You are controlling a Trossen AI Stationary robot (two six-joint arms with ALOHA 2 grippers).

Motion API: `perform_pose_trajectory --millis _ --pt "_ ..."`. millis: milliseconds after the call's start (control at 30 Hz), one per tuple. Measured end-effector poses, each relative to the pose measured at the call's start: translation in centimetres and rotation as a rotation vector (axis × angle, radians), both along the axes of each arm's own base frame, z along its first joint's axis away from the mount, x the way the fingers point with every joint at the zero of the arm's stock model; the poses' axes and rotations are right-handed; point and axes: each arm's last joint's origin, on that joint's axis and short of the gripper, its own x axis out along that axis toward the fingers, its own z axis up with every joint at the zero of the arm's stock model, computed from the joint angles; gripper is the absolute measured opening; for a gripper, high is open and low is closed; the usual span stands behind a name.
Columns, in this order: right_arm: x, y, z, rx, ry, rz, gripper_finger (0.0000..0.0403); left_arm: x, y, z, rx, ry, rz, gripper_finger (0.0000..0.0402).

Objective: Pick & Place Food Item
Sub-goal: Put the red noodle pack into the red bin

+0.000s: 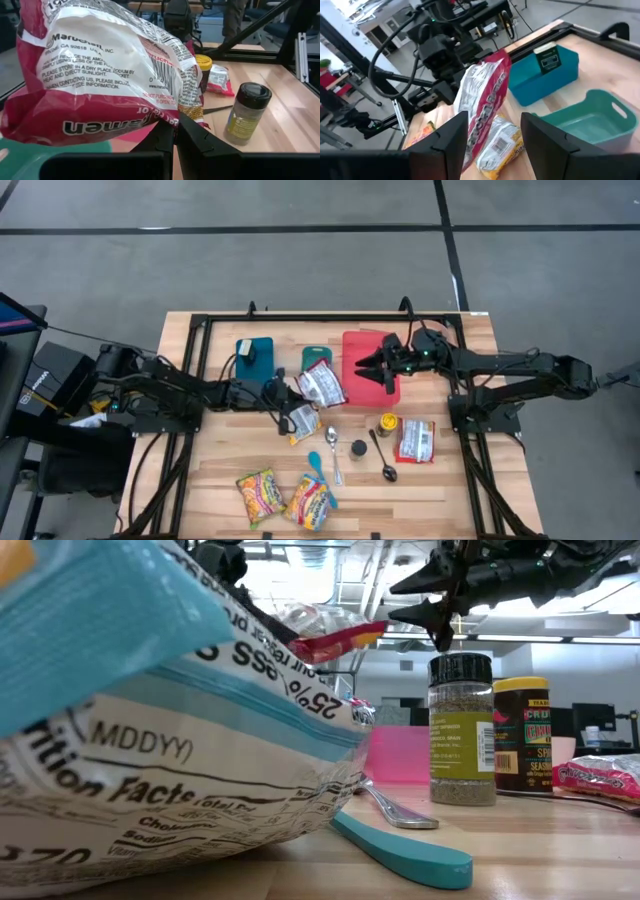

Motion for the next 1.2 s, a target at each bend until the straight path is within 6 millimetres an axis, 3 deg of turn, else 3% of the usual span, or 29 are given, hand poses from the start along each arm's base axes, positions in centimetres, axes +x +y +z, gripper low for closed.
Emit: perform_pose_trajectory --millis 233,567,833,1033,1200 --pt "0.0 0.3 0.0 0.030 -0.005 0.076 0.0184 1.3 -0.2 0.3 0.024 -0.003 -0.032 0.0003" --pt "1.2 0.1 -0.6 0.046 -0.025 0.103 0.0252 2.9 -0.6 0.4 0.057 0.002 -0.081 0.0003" --pt "2.9 -0.6 -2.5 0.083 -0.014 0.106 0.0254 3.0 -1.0 0.4 0.062 0.000 -0.095 0.0003" --pt "4.2 -0.6 -2.6 0.098 -0.137 0.204 0.0254 3.0 -1.0 0.2 0.062 0.018 -0.095 0.0003" --pt "4.3 -1.0 -2.9 0.137 -0.131 0.219 0.0254 3.0 -1.1 0.2 0.061 0.021 -0.097 0.0003"
